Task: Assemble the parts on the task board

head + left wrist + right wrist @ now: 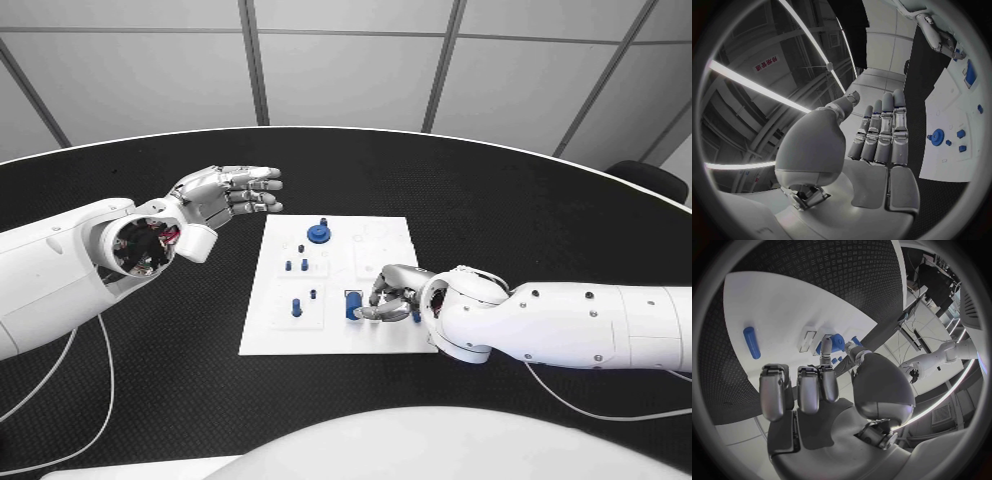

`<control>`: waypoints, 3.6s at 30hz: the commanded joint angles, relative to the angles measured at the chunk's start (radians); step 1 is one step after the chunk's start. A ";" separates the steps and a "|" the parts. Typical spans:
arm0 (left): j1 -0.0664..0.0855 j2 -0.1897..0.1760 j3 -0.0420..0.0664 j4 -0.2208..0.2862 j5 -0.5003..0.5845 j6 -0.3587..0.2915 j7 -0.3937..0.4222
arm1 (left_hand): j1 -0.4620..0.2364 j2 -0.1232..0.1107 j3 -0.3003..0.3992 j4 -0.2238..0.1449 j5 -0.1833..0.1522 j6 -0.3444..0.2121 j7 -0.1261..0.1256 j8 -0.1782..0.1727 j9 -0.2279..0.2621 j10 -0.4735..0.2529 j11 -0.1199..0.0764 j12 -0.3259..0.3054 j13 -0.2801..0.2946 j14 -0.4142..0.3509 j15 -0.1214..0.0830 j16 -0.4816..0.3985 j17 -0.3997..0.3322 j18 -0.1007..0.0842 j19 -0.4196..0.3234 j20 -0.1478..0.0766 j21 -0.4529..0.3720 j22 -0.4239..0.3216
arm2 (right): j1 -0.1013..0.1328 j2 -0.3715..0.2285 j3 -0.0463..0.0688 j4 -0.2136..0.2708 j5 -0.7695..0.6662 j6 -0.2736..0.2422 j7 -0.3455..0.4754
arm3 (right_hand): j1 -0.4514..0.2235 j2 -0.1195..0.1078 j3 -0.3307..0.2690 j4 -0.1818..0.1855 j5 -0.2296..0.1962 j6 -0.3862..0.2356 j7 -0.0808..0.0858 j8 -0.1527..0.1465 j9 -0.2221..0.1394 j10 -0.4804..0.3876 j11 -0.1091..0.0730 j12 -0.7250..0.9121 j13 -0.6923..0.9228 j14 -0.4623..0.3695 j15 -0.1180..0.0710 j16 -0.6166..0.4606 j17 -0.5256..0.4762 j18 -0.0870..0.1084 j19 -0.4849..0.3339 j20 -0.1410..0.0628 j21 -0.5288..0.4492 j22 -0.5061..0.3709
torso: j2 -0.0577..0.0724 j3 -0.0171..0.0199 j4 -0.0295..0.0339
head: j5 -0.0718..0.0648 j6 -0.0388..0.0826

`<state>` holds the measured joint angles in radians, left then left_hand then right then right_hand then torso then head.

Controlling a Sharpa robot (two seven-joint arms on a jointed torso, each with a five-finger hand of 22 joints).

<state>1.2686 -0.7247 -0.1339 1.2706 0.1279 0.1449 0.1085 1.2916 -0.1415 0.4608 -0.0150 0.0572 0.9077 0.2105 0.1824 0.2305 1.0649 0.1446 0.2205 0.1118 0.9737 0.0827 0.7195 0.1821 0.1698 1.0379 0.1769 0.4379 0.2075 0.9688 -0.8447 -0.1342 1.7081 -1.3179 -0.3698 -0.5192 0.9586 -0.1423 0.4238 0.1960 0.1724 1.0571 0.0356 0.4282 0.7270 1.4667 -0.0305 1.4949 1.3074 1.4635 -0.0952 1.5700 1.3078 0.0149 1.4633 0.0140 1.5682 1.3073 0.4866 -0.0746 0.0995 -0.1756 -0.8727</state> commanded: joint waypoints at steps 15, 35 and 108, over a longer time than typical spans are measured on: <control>0.000 -0.001 0.000 -0.001 0.000 -0.001 -0.001 | -0.001 0.001 0.000 0.006 -0.004 -0.007 -0.003 -0.003 -0.001 -0.005 0.000 0.007 -0.002 -0.005 0.003 -0.006 0.001 0.012 0.006 0.001 -0.004 -0.001 | -0.002 0.027 0.001 -0.053 0.000 -0.002 -0.007 | 0.003 0.009 0.006 -0.002 0.011 -0.002 -0.001 0.007 -0.004 0.079 -0.006 0.009 0.232 0.107 -0.002 0.001 0.263 -0.015 0.107 -0.006 0.003 0.263 | 0.000 0.0011 0.0001 | 0.003 0.000; 0.000 0.001 0.000 -0.006 0.000 0.000 -0.002 | -0.001 0.001 0.000 0.006 -0.004 -0.007 -0.003 -0.003 -0.001 -0.005 0.000 0.007 -0.002 -0.005 0.003 -0.006 0.001 0.012 0.006 0.001 -0.004 -0.001 | -0.002 0.019 0.001 -0.034 0.000 0.001 0.027 | 0.022 -0.027 0.001 -0.029 -0.006 -0.004 -0.001 0.011 -0.009 0.079 -0.006 0.011 0.233 0.107 -0.002 0.001 0.263 -0.015 0.107 -0.006 0.003 0.263 | 0.001 0.0007 -0.0004 | 0.006 0.000; 0.000 -0.004 0.000 0.000 0.000 -0.003 -0.002 | 0.002 0.001 -0.001 0.010 -0.004 -0.007 -0.004 -0.002 -0.002 -0.008 0.000 0.012 -0.002 -0.006 0.003 -0.006 0.005 0.012 0.011 0.001 -0.012 -0.006 | -0.002 0.053 0.001 -0.094 0.000 -0.019 0.054 | 0.090 0.004 0.042 -0.070 -0.098 -0.006 -0.005 0.029 -0.029 0.084 -0.010 0.021 0.239 0.107 -0.006 0.001 0.263 -0.015 0.107 -0.009 0.003 0.263 | 0.000 0.0014 -0.0020 | 0.006 0.000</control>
<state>1.2682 -0.7285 -0.1343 1.2707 0.1277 0.1424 0.1063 1.2916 -0.1415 0.4610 -0.0094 0.0572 0.9040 0.2069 0.1824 0.2297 1.0649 0.1446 0.2266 0.1112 0.9737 0.0827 0.7195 0.1857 0.1697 1.0449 0.1772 0.4267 0.2020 0.9663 -0.7906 -0.1329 1.6125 -1.3179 -0.3890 -0.4663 1.0592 -0.1333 0.4657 0.1213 0.0790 1.0537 0.0320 0.4524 0.6994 1.4631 -0.0340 1.5102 1.3075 1.4634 -0.0948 1.5699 1.3078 0.0149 1.4669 0.0105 1.5682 1.3073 0.4872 -0.0729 0.0982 -0.1697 -0.8727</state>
